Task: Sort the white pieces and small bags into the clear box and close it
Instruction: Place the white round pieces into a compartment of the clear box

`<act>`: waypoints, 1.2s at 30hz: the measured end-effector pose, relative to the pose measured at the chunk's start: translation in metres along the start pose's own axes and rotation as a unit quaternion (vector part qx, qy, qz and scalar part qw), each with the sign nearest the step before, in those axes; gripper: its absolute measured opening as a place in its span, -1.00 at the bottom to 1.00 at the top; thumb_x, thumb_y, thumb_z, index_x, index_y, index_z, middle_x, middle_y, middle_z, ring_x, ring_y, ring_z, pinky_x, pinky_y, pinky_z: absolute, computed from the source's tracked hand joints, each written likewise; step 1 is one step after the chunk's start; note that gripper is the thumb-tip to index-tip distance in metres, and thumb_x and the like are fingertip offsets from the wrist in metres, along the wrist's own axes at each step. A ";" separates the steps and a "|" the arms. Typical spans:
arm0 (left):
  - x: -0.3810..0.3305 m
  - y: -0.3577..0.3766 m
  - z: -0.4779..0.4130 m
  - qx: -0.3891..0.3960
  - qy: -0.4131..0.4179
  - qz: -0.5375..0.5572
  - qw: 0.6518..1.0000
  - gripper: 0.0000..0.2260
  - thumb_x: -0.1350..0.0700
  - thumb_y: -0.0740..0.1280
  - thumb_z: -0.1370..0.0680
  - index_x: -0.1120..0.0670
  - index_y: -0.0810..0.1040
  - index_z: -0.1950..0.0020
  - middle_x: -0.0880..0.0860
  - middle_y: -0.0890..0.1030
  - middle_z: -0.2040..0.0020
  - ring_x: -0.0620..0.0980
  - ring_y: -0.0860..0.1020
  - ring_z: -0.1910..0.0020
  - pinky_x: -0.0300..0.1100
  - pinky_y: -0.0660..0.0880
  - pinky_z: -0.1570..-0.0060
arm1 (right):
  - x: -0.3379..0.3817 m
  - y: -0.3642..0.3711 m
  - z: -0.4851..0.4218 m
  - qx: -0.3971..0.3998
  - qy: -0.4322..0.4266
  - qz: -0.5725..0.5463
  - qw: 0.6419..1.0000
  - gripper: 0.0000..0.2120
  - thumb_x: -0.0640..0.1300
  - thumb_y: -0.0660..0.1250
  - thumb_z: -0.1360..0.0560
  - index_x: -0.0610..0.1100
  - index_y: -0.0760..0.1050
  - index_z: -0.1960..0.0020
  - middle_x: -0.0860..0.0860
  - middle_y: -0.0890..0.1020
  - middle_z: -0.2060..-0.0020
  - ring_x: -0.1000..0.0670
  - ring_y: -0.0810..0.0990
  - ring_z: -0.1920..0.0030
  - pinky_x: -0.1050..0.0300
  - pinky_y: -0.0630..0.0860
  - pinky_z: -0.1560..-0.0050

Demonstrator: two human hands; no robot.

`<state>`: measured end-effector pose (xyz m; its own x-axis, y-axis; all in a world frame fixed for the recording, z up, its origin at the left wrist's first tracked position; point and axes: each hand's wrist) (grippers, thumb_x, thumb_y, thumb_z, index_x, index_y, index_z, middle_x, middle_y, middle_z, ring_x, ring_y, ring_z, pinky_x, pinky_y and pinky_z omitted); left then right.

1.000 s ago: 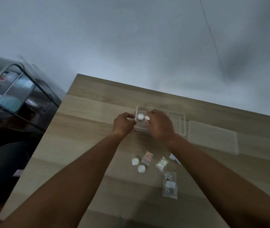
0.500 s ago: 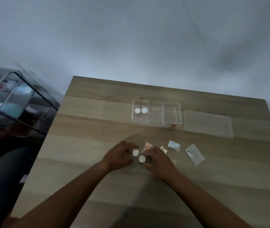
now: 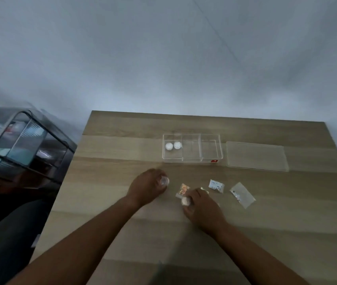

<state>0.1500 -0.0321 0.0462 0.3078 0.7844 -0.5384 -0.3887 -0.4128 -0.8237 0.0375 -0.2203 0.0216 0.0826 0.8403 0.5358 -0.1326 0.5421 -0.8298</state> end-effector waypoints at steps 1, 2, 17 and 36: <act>-0.002 -0.008 -0.011 -0.021 0.006 -0.005 1.000 -0.80 -0.02 0.38 -0.50 -0.01 0.62 -0.09 0.02 0.68 0.01 0.01 0.64 0.05 -0.12 0.54 0.04 | -0.004 -0.003 0.001 -0.013 0.017 -0.026 0.999 -0.73 -0.01 0.32 -0.44 -0.09 0.48 -0.09 -0.05 0.55 -0.01 -0.04 0.53 0.02 0.09 0.50 0.05; -0.005 -0.016 -0.023 -0.038 0.009 -0.013 0.999 -0.80 -0.03 0.37 -0.50 -0.02 0.62 -0.09 -0.01 0.68 0.01 -0.02 0.64 0.05 -0.14 0.54 0.05 | -0.007 -0.007 0.001 -0.026 0.031 -0.051 0.998 -0.75 -0.02 0.35 -0.42 -0.08 0.49 -0.06 -0.03 0.55 0.02 0.00 0.51 0.06 0.14 0.48 0.09; -0.043 -0.022 -0.141 0.119 0.066 -0.347 0.928 -0.81 0.02 0.40 -0.49 -0.10 0.65 -0.10 0.03 0.70 -0.08 0.09 0.66 -0.08 -0.13 0.52 0.04 | -0.040 -0.030 0.004 -0.140 0.128 -0.123 0.974 -0.82 -0.08 0.44 -0.39 -0.12 0.47 0.12 -0.02 0.54 0.20 0.00 0.50 0.21 0.16 0.44 0.18; -0.004 -0.027 -0.100 -0.058 -0.224 0.153 0.961 -0.68 0.07 0.45 -0.44 0.04 0.59 -0.19 0.13 0.73 0.02 0.12 0.68 0.03 -0.04 0.61 -0.07 | 0.018 -0.098 -0.146 -0.068 -0.066 -0.013 0.995 -0.82 -0.10 0.34 -0.46 -0.14 0.57 -0.02 -0.11 0.65 0.07 -0.14 0.53 0.01 0.04 0.45 0.01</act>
<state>0.2467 -0.0706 0.0531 -0.2193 0.7281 -0.6494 -0.2939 -0.6840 -0.6676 0.1958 -0.2578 0.0895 -0.0465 0.8238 0.5650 0.0026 0.5657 -0.8246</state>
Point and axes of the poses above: each hand's wrist, its own z-axis away from the middle knuckle, its own y-axis out of the palm, x = y × z
